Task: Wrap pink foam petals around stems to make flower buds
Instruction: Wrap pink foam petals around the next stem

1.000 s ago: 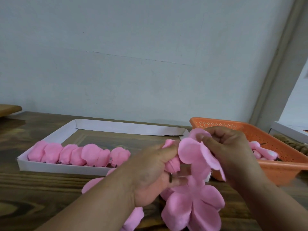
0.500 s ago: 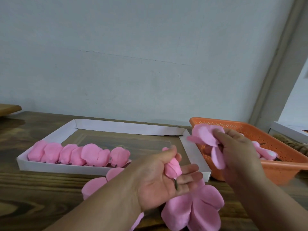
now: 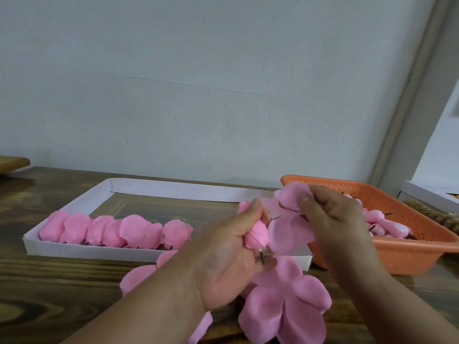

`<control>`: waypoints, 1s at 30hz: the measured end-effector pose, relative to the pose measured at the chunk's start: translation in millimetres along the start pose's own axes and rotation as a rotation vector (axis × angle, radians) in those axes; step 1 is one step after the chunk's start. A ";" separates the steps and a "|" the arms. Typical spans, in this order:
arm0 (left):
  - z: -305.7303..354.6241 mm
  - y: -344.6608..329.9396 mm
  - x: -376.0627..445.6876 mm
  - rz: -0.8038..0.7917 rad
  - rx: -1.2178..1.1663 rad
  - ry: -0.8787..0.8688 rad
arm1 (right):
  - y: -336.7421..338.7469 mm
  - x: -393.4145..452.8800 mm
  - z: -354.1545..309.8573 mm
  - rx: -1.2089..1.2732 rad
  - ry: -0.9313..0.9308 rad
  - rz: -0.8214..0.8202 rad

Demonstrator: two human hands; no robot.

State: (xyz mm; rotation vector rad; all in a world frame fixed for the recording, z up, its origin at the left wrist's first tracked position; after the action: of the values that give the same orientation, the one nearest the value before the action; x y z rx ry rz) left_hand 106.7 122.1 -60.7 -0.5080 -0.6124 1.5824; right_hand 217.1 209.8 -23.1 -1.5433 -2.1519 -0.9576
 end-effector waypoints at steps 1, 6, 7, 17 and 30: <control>0.7 0.2 -0.6 0.005 0.044 -0.023 | -2.5 -2.3 -5.0 0.004 0.031 -0.032; 2.7 0.4 -3.8 0.066 0.280 -0.121 | -9.6 -10.8 -19.0 0.013 0.136 -0.141; 3.3 -0.7 -4.8 0.086 0.311 -0.137 | -10.6 -11.5 -20.2 0.023 0.141 -0.156; -0.5 0.5 -3.8 0.198 0.322 -0.238 | -18.1 -12.9 -15.4 0.327 -0.044 -0.327; 2.4 5.0 -6.8 0.372 0.440 -0.264 | 3.3 -10.0 -23.4 -0.094 0.153 0.107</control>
State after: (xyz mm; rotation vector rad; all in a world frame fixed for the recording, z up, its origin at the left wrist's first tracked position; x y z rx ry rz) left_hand 102.0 114.9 -62.4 -0.0816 -0.3556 2.0899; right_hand 221.0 187.4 -11.1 -1.5566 -1.9254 -1.1165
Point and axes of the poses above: each hand's wrist, its own x-axis towards the middle knuckle, its own y-axis out of the back of the hand, z = x × y, the point moved 4 cm from there along x, towards the middle knuckle, and after that the axes turned 2 degrees about -x, right-handed, at the moved point
